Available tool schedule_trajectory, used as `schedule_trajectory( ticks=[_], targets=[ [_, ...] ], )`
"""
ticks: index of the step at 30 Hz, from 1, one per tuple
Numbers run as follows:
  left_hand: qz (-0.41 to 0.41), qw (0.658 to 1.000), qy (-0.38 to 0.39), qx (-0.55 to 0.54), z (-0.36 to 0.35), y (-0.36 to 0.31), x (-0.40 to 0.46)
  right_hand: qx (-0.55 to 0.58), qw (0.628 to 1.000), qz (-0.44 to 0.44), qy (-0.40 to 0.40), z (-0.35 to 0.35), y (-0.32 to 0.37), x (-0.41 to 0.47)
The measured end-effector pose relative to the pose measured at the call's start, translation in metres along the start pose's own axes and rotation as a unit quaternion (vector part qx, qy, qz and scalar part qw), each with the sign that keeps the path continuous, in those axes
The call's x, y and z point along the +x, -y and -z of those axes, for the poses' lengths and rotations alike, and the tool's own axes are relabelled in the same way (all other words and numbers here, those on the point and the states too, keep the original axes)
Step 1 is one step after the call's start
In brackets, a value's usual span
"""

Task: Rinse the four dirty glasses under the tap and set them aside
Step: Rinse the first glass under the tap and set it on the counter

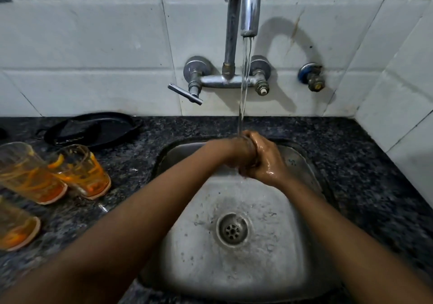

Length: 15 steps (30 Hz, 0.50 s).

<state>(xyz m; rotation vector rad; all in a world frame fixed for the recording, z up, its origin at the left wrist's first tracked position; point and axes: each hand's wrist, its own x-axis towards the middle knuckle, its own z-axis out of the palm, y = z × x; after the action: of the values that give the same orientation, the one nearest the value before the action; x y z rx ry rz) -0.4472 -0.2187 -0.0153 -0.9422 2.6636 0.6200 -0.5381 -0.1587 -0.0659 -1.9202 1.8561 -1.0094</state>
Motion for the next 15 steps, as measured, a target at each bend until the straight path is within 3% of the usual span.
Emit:
schedule_trajectory(
  ticks=[4,9,15],
  targets=[
    [-0.024,0.999,0.026,0.019,0.004,0.015,-0.013,0.001,1.000,0.002,0.017,-0.002,0.004,0.004],
    [-0.026,1.000,0.000,-0.002,0.000,0.015,-0.028,-0.028,0.998,0.039,0.035,0.000,0.002,0.005],
    [-0.051,0.978,-0.196,-0.041,-0.004,0.006,-0.044,0.033,0.996,-0.076,-0.023,0.011,-0.003,-0.001]
  ],
)
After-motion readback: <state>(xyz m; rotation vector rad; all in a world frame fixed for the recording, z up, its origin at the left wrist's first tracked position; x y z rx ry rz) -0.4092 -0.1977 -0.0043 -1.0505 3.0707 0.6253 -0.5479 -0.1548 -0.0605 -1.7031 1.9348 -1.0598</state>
